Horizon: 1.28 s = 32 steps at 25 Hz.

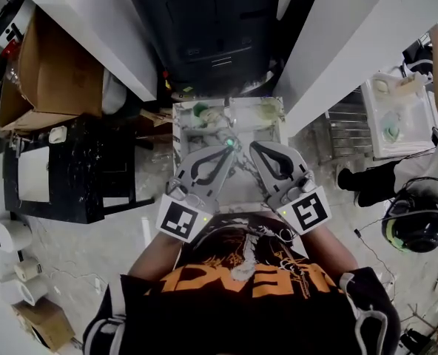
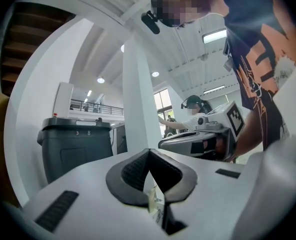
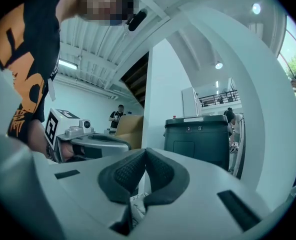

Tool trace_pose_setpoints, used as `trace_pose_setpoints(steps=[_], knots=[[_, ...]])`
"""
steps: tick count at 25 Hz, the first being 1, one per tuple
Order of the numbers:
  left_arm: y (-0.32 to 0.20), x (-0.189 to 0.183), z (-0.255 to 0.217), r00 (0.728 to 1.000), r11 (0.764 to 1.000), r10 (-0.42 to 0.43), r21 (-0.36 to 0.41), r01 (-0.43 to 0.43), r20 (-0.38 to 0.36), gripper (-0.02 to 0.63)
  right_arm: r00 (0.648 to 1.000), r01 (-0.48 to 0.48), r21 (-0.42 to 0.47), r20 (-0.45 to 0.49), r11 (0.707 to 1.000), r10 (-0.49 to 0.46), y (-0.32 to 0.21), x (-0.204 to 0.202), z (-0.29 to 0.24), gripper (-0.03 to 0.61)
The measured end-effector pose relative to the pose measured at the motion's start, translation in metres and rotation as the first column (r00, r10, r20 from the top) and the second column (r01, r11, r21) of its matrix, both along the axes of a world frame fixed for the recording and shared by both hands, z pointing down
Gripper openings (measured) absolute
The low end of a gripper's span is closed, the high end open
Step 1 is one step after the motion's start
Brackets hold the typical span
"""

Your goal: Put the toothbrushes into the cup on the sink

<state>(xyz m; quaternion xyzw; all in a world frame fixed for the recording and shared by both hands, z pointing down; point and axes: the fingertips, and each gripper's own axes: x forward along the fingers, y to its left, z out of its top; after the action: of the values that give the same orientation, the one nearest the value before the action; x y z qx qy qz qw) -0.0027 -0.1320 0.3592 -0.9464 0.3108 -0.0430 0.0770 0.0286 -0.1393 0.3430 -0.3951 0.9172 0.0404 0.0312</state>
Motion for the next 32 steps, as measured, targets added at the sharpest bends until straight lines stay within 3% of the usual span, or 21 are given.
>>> trace_pose_setpoints(steps=[2,7,9,12,14,32], knots=[[0.004,0.003,0.000,0.998,1.000,0.010,0.025,-0.012,0.055,0.023,1.000,0.000,0.009,0.004,1.000,0.000,0.003,0.000,-0.003,0.014],[0.006,0.004,-0.003,0.998,0.999,0.000,0.035,-0.002,0.060,0.023,1.000,0.010,0.021,-0.017,1.000,-0.010,0.008,-0.002,-0.005,0.014],[0.006,0.002,-0.005,0.999,1.000,-0.014,0.026,0.013,0.038,0.023,0.999,0.015,0.019,-0.028,1.000,-0.015,0.010,-0.002,-0.003,0.014],[0.004,-0.002,-0.011,0.996,0.998,-0.063,-0.021,0.062,-0.068,0.023,0.999,0.021,0.020,-0.035,1.000,-0.020,0.011,-0.003,-0.002,0.014],[0.003,-0.004,-0.012,0.993,0.996,-0.080,-0.033,0.077,-0.092,0.023,0.999,0.025,0.021,-0.033,0.999,-0.024,0.011,-0.005,-0.003,0.014],[-0.005,-0.014,0.005,0.987,0.991,-0.134,-0.037,0.132,-0.088,0.023,1.000,0.025,-0.002,-0.006,1.000,-0.025,0.009,-0.004,-0.005,0.014]])
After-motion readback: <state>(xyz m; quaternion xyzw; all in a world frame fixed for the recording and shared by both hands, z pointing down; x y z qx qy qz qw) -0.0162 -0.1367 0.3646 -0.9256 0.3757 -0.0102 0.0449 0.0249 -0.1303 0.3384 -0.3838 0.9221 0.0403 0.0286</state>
